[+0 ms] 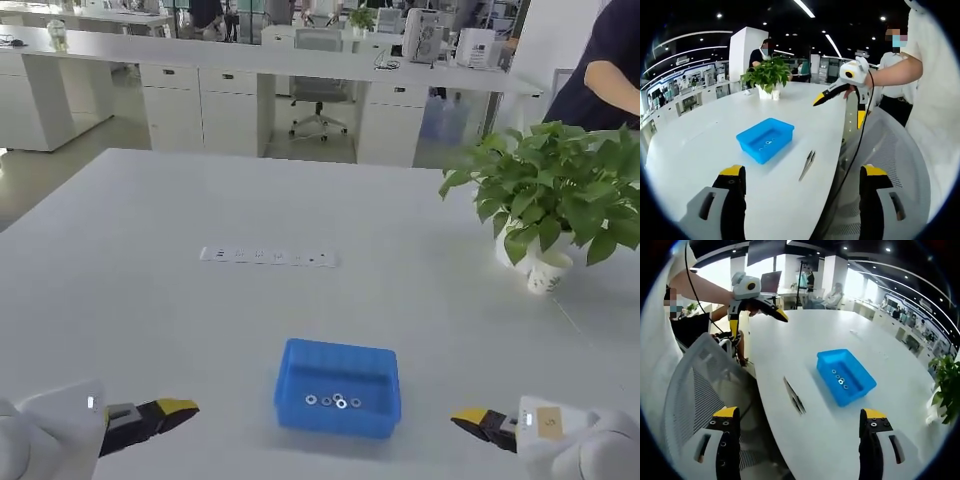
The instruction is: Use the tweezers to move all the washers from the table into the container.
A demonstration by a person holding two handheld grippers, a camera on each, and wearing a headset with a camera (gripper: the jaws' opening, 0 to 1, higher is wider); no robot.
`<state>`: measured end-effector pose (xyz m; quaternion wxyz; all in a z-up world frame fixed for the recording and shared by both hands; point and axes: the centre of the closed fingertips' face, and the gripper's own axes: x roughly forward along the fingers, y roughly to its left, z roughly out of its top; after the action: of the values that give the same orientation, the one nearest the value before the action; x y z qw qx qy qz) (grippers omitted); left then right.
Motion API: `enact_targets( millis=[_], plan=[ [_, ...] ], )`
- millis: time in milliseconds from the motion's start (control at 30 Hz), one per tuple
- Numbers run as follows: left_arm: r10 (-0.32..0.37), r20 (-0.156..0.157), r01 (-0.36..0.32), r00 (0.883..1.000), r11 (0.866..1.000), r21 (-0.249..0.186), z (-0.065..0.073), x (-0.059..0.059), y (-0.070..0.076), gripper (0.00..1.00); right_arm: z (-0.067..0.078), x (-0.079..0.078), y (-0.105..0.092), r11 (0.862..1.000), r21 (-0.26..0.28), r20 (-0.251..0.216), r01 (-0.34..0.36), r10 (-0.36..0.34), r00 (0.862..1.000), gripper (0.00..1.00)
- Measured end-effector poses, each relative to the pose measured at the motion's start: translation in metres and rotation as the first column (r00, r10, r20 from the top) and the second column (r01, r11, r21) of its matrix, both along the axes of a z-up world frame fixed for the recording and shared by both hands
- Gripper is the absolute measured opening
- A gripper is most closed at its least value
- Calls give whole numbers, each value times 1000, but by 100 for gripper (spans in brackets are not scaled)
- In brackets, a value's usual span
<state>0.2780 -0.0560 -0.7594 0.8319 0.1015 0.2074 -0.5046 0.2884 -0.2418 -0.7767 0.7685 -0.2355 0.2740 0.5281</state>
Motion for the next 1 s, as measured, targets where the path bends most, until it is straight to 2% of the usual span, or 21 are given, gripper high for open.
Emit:
enact_targets(
  millis=[133,567,633,1000],
  plan=[
    [0,17,0,1000,1000,-17,5,-1,-1,99,4,-2,-3,1000,4,12,-2,2,1000,100],
    [11,28,-11,1000,1000,5,6,-4,-1,98,8,-3,-9,1000,-11,21,9,-8,1000,99],
    [23,50,-24,998,999,22,6,-2,1,97,8,-3,-10,1000,-14,19,9,-9,1000,99],
    [27,50,-28,998,999,25,3,3,-2,94,7,-4,-12,999,-25,16,24,-23,1000,98]
  ],
)
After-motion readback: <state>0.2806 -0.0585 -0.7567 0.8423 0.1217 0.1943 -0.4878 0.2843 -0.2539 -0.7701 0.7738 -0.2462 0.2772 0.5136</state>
